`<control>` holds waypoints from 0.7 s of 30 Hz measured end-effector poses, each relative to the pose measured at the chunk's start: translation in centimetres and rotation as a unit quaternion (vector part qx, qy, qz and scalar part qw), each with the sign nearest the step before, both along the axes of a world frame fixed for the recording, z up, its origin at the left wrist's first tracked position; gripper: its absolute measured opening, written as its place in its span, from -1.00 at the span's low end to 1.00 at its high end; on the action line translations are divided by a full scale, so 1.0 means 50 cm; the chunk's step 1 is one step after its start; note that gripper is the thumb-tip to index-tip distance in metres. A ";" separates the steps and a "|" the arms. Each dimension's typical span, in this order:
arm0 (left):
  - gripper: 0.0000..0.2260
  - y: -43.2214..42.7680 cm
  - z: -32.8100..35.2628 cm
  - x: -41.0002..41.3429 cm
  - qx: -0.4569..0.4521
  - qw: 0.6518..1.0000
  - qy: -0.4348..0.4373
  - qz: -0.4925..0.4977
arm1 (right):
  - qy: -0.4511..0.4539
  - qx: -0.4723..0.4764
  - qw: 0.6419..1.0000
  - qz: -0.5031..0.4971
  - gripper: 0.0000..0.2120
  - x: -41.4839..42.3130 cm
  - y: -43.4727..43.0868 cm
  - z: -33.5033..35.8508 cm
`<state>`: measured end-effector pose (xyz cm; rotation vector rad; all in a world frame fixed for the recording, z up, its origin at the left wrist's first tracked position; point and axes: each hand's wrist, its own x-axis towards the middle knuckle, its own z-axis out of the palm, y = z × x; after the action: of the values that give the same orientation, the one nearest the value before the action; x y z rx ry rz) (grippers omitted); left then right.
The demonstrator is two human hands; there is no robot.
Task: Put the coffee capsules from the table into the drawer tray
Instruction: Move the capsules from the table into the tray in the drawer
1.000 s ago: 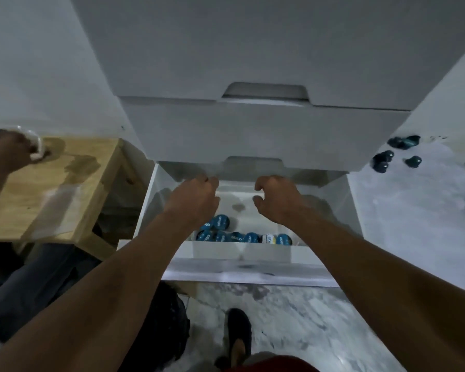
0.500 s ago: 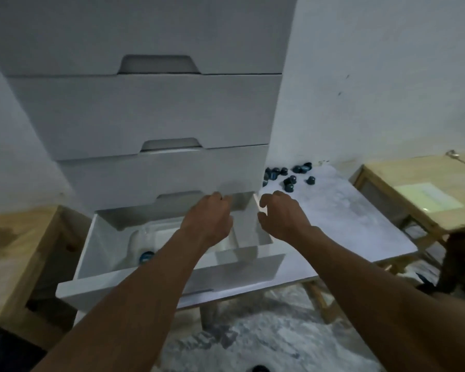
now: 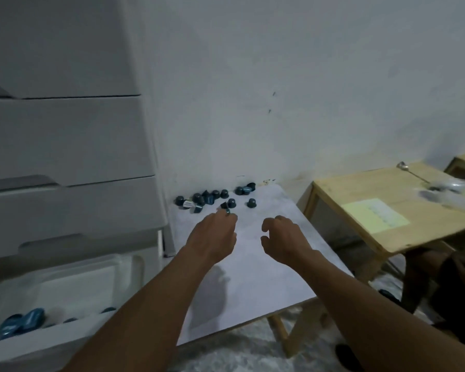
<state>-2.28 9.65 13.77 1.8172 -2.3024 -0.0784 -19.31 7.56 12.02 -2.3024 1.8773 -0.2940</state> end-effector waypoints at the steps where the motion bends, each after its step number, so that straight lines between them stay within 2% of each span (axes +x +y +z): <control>1: -0.76 -0.017 -0.006 -0.029 0.003 1.000 0.004 0.005 | 0.004 0.007 1.000 -0.001 -0.79 -0.030 -0.018 -0.003; 8: -0.77 -0.113 -0.026 -0.134 0.032 0.998 0.020 0.051 | -0.019 0.044 0.998 0.044 -0.78 -0.121 -0.136 -0.019; 15: -0.76 -0.174 -0.073 -0.091 0.090 0.989 0.001 0.120 | -0.032 0.067 0.993 0.092 -0.76 -0.088 -0.220 -0.055; 21: -0.75 -0.266 -0.131 -0.036 0.117 0.978 0.029 0.169 | -0.029 0.102 0.990 0.092 -0.75 -0.043 -0.314 -0.100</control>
<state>-4.10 -3.67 7.21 2.2614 -1.9821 -0.3575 -21.44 -8.12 7.03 -2.2812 1.5734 -0.1366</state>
